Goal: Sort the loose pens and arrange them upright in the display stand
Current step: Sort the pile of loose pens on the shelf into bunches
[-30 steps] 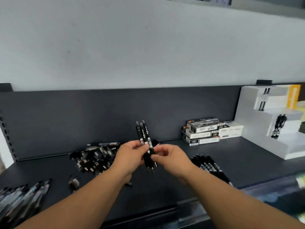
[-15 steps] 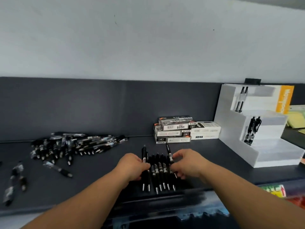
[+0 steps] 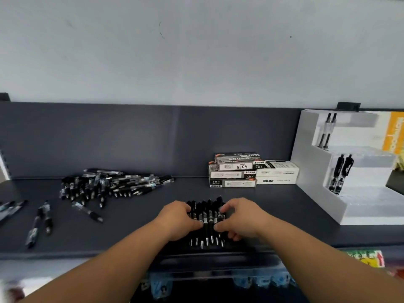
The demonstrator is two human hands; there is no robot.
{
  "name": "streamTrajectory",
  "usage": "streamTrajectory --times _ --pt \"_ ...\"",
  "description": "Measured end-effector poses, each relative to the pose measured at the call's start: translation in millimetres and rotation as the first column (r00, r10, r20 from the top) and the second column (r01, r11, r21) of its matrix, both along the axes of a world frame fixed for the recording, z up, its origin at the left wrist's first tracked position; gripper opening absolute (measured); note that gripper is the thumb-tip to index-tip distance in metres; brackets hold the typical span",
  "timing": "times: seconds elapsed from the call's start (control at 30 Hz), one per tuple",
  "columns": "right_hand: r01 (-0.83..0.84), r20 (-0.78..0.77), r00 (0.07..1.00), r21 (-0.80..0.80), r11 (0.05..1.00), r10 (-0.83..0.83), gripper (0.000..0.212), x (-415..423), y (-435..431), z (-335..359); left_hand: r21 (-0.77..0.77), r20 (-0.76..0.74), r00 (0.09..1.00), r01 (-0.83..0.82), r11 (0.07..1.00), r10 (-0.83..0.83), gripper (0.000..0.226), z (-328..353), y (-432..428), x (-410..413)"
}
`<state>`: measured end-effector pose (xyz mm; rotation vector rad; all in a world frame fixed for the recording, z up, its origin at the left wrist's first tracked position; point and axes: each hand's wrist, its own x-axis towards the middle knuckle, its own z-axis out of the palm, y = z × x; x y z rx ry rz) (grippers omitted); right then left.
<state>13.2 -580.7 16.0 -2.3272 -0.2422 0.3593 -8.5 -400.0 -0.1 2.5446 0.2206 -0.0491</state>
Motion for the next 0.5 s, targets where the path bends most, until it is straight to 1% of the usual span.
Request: streamTrajectory --times 0.03,0.1,0.17,0.23,0.33,0.5 --pt "-0.001 0.037 0.999 -0.031 1.000 0.002 0.052 1 0 -1 -0.006 0.008 1.000 0.007 1.000 -0.007 0.069 -1 -1 0" --pt "-0.008 0.123 0.992 -0.151 0.989 0.027 0.056 3 0 -1 -0.003 0.031 0.999 0.020 1.000 -0.020 0.070 0 -3 -3" --pt "-0.014 0.154 0.987 -0.214 0.977 0.048 0.060 3 1 1 0.008 0.055 0.998 0.034 0.999 -0.034 0.062 0 -4 -4" --pt "-0.028 0.163 0.984 -0.230 0.973 0.067 0.063 3 3 3 0.021 0.066 0.997 0.042 0.999 -0.044 0.058 0 -5 -3" --pt "-0.024 0.222 0.972 -0.255 0.967 0.083 0.064 3 6 6 0.042 0.092 0.995 0.041 0.998 -0.045 0.060 1 -5 -3" --pt "-0.036 0.320 0.941 -0.233 0.972 0.112 0.067 7 25 10 0.062 0.180 0.983 0.018 0.998 -0.028 0.064 7 8 -5"
